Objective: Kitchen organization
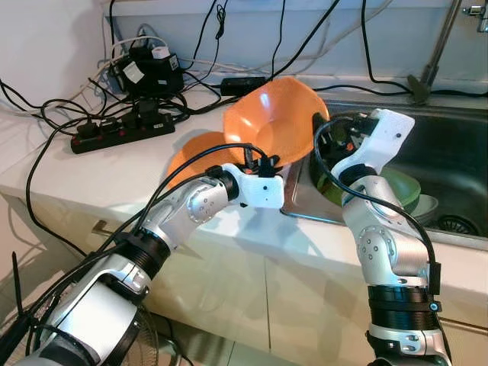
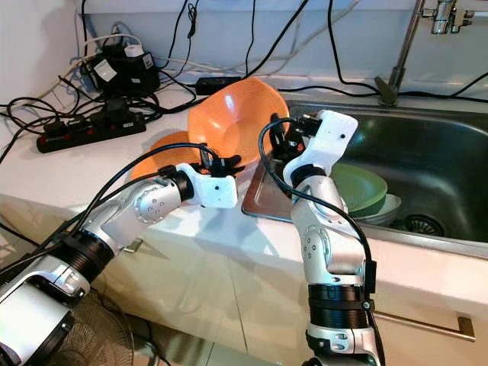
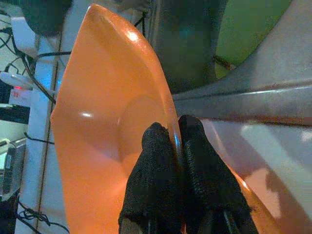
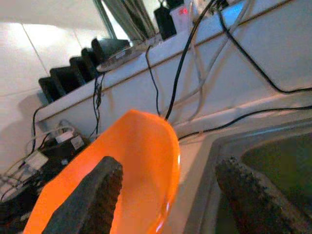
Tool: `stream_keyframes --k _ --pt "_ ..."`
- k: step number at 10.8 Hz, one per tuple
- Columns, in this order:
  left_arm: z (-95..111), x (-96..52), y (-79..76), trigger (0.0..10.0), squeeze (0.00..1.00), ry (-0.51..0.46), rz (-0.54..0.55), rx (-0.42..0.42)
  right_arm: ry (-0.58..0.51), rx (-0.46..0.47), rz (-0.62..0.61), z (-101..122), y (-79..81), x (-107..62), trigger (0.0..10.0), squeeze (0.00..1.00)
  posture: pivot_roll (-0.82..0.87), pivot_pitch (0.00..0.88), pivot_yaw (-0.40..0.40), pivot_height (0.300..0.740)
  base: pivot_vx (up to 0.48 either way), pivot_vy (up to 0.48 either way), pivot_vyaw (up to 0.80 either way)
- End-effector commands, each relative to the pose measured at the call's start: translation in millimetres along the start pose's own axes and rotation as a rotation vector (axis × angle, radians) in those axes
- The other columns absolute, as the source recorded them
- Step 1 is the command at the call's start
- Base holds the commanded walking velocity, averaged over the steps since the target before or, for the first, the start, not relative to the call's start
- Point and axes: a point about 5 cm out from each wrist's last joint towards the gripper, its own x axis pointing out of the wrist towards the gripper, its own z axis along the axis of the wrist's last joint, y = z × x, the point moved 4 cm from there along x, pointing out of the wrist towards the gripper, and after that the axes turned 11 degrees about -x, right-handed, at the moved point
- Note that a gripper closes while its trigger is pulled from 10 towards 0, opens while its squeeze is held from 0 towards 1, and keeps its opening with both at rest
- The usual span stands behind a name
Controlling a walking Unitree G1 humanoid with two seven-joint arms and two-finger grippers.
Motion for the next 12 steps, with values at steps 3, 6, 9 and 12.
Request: stream_keyframes --k 3,6,9,12 --pt "15.7 1.2 15.9 10.0 0.00 -0.069 0.076 0.046 -0.009 0.012 0.042 7.9 10.4 2.1 10.0 0.00 0.04 0.000 0.125 0.740 0.000 0.000 0.00" --pt "19.1 0.9 10.5 10.0 0.00 -0.088 0.066 0.044 0.005 0.021 0.017 4.7 6.9 2.5 10.0 0.00 0.04 0.000 0.125 0.740 0.000 0.000 0.00" --pt "21.5 0.2 5.9 10.0 0.00 -0.100 0.053 0.045 0.010 0.037 -0.006 4.2 3.0 3.3 0.0 0.00 0.05 0.000 0.125 0.740 0.000 0.000 0.00" --pt "20.4 -2.0 -0.2 10.0 0.00 -0.100 0.032 0.059 0.011 0.051 -0.033 4.4 -2.1 4.0 0.0 0.00 0.05 0.000 0.123 0.740 0.000 0.000 0.00"
